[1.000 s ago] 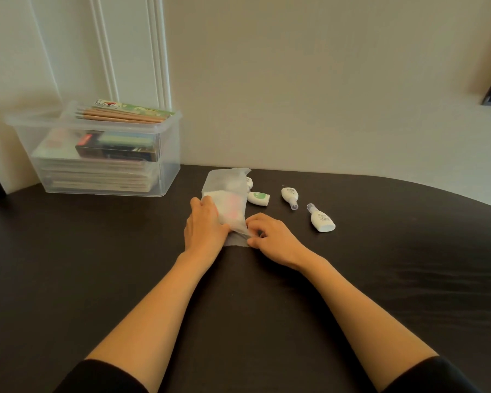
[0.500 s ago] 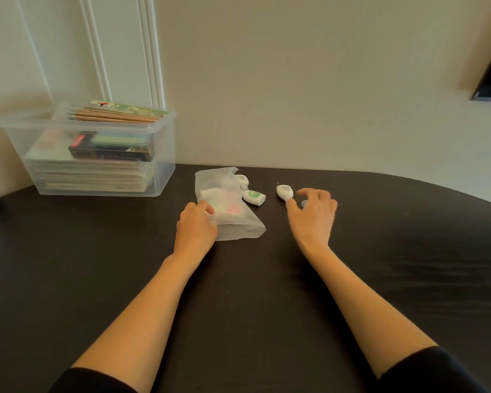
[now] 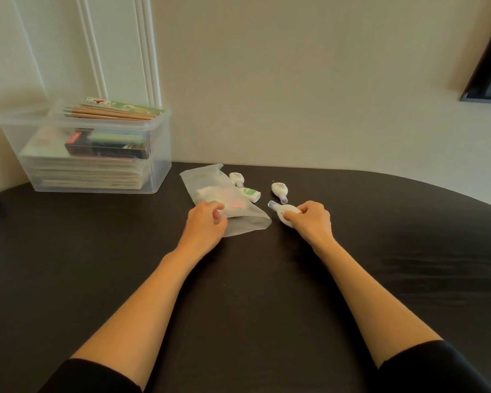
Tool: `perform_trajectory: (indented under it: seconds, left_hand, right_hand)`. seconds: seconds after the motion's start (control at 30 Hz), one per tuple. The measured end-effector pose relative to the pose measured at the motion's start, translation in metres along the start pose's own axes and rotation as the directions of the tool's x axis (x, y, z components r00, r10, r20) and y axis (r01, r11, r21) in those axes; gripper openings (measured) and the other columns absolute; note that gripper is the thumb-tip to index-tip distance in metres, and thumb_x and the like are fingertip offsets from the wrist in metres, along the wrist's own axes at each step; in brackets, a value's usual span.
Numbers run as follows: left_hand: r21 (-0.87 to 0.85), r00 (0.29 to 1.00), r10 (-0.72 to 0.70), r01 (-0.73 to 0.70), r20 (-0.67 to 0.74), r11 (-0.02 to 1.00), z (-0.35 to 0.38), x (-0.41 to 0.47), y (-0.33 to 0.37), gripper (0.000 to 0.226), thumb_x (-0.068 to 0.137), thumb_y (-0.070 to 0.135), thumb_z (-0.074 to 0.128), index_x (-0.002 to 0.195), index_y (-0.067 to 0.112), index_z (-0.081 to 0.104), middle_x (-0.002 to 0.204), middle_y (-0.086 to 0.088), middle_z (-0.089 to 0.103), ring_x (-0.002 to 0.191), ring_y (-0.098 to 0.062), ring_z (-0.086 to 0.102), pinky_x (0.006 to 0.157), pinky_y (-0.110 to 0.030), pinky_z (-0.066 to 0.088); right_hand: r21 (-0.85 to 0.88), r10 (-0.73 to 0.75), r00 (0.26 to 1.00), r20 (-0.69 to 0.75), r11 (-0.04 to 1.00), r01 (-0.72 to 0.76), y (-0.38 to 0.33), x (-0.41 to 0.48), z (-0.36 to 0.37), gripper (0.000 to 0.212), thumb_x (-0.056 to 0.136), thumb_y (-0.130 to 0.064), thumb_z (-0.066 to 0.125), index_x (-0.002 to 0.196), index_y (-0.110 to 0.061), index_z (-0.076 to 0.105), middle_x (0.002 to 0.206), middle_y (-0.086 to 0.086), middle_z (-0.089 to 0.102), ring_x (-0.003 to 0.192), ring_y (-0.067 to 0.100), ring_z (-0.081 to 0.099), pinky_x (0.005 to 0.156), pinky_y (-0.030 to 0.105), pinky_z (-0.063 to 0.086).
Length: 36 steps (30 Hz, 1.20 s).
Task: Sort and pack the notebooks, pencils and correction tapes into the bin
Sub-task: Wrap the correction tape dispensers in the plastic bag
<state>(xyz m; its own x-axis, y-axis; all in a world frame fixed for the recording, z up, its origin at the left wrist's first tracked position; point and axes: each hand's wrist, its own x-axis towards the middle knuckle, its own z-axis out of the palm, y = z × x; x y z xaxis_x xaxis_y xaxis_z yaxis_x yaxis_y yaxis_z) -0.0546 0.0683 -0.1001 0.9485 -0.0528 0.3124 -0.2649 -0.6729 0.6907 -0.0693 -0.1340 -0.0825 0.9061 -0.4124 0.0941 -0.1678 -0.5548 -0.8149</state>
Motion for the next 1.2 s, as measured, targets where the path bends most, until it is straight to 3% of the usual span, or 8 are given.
perform_trajectory:
  seconds: [0.1,0.23,0.4,0.53,0.7,0.9,1.03,1.2]
  left_hand:
    - [-0.039,1.0,-0.017,0.016,-0.012,0.999,0.0,-0.001,0.003,0.03,0.092,0.025,0.052,0.12,0.016,0.048,0.09,0.005,0.052,0.089,-0.015,0.055,0.074,-0.026,0.042]
    - [-0.045,0.999,-0.002,0.0,-0.048,0.999,0.0,-0.001,0.006,0.014,0.093,0.026,0.05,0.1,0.017,0.043,0.091,0.002,0.05,0.083,-0.015,0.053,0.067,-0.024,0.038]
    - [-0.022,0.997,-0.014,0.012,-0.073,1.0,0.0,-0.002,0.008,0.012,0.093,0.027,0.051,0.093,0.016,0.046,0.095,-0.001,0.05,0.083,-0.014,0.051,0.066,-0.023,0.038]
    - [-0.009,0.994,-0.003,0.002,-0.108,1.0,0.0,-0.003,0.01,0.014,0.09,0.026,0.055,0.089,0.014,0.048,0.096,-0.003,0.049,0.082,-0.014,0.049,0.066,-0.022,0.037]
    - [-0.02,0.994,-0.036,0.034,-0.105,0.999,-0.001,-0.003,0.007,0.011,0.087,0.017,0.057,0.081,0.015,0.048,0.078,0.002,0.049,0.074,-0.013,0.047,0.054,-0.016,0.034]
    - [-0.004,0.99,-0.011,0.011,-0.141,1.0,-0.004,-0.006,0.01,0.01,0.086,0.015,0.057,0.077,0.015,0.05,0.07,0.006,0.047,0.065,-0.01,0.047,0.052,-0.018,0.037]
    - [0.02,0.989,0.025,-0.022,-0.147,1.0,-0.007,-0.008,0.011,0.018,0.081,0.013,0.06,0.071,0.02,0.047,0.068,0.008,0.047,0.06,-0.009,0.046,0.05,-0.019,0.032]
    - [0.183,0.997,0.002,0.012,-0.073,0.983,-0.006,-0.007,0.01,0.034,0.076,0.041,0.069,0.069,0.024,0.039,0.071,0.008,0.044,0.063,-0.01,0.044,0.048,-0.021,0.03]
  right_hand:
    - [0.252,-0.183,0.983,-0.03,0.95,0.184,-0.004,-0.011,-0.002,0.013,0.085,-0.017,0.06,0.088,-0.015,0.048,0.084,0.004,0.063,0.065,0.016,0.063,0.055,0.025,0.05]
    - [0.44,-0.425,0.896,0.127,0.834,0.333,-0.011,-0.022,-0.009,0.015,0.081,-0.004,0.062,0.082,-0.018,0.057,0.073,0.009,0.066,0.048,0.013,0.06,0.048,0.02,0.049]
    - [0.135,-0.541,0.809,0.23,0.841,0.524,-0.011,-0.035,0.002,0.012,0.079,-0.014,0.067,0.089,-0.019,0.062,0.084,0.003,0.064,0.064,0.013,0.06,0.057,0.018,0.05]
    - [-0.218,-0.718,0.677,0.162,0.643,0.734,-0.012,-0.038,0.013,0.017,0.084,-0.014,0.063,0.095,-0.001,0.063,0.096,0.009,0.056,0.075,0.021,0.052,0.068,0.032,0.046]
    - [-0.4,-0.699,0.625,0.347,0.492,0.773,-0.018,-0.041,0.031,0.014,0.092,-0.009,0.047,0.099,0.0,0.055,0.109,0.015,0.046,0.074,0.025,0.043,0.062,0.032,0.034]
    - [-0.496,-0.601,0.716,0.354,0.528,0.689,-0.027,-0.038,0.045,0.026,0.097,-0.02,0.042,0.106,-0.003,0.059,0.109,0.01,0.049,0.09,0.027,0.053,0.072,0.034,0.043]
    - [-0.457,-0.63,0.708,0.319,0.552,0.698,-0.029,-0.035,0.052,0.027,0.093,-0.018,0.045,0.098,-0.003,0.066,0.102,0.009,0.055,0.096,0.024,0.052,0.071,0.033,0.043]
    - [-0.186,-0.523,0.849,-0.078,0.844,0.503,-0.017,-0.018,0.044,0.023,0.08,-0.019,0.059,0.1,-0.011,0.054,0.095,-0.001,0.049,0.09,0.014,0.044,0.066,0.021,0.036]
